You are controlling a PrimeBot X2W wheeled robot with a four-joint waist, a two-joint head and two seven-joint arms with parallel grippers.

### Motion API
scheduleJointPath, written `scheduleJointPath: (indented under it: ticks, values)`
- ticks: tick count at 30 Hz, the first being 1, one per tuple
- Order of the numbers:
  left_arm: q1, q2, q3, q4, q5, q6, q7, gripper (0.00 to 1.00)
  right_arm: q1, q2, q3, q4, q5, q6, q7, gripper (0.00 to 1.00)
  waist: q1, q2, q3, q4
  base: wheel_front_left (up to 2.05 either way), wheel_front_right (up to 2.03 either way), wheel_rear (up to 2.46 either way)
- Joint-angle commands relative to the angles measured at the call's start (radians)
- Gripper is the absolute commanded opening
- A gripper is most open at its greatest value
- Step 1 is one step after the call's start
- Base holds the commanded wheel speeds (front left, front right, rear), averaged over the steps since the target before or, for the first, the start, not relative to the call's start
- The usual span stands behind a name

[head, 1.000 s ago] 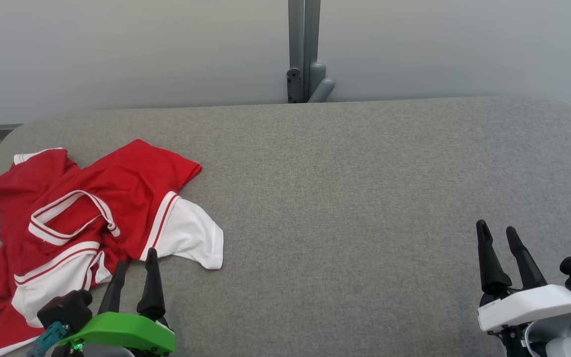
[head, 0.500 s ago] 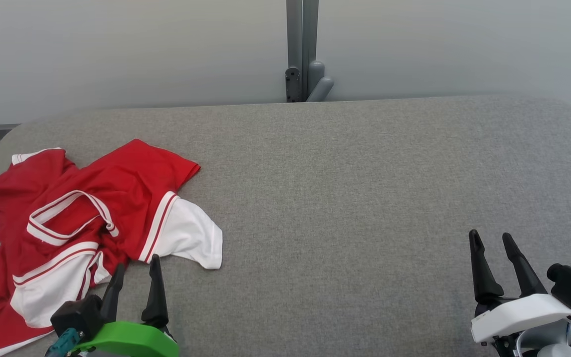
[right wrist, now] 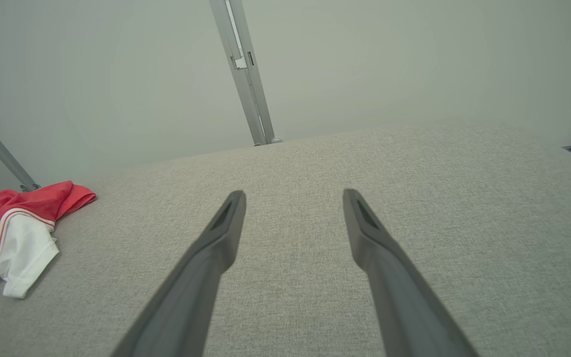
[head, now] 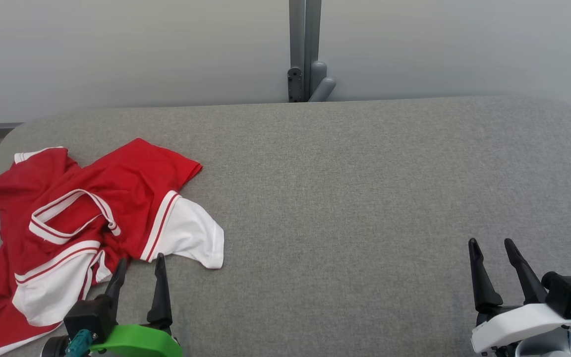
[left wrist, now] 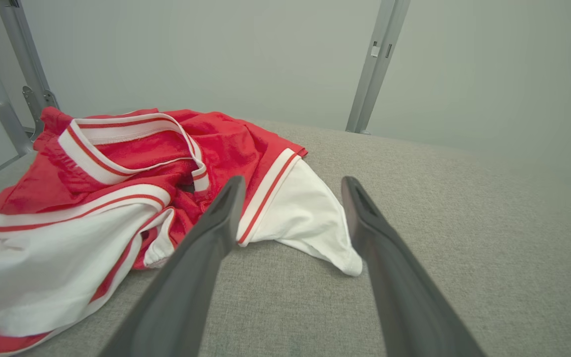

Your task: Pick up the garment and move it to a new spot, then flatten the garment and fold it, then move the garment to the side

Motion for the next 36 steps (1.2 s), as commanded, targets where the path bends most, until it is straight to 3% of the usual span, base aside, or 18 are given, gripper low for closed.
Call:
scheduleJointPath:
  ticks: [1, 18, 36]
  values:
    - [0.009, -0.003, 0.004, -0.01, 0.035, -0.002, -0.009, 1.0, 0.006, -0.006, -0.005, -0.005, -0.027, 0.001, -0.012, 1.0, 0.0, -0.0001, 0.0, 0.0, 0.0, 0.0, 0.0]
    - [0.017, -0.008, 0.001, 0.0, 0.17, -0.013, -0.042, 1.0, 0.02, -0.009, -0.034, -0.009, -0.135, 0.001, -0.045, 1.0, 0.0, -0.0001, 0.001, 0.002, 0.0, 0.0, 0.0]
    - [0.014, -0.018, 0.019, 0.06, 0.142, -0.063, -0.062, 1.0, 0.024, -0.009, -0.05, -0.01, -0.139, 0.001, -0.065, 1.0, 0.0, -0.0001, 0.0, 0.013, 0.0, 0.0, 0.0]
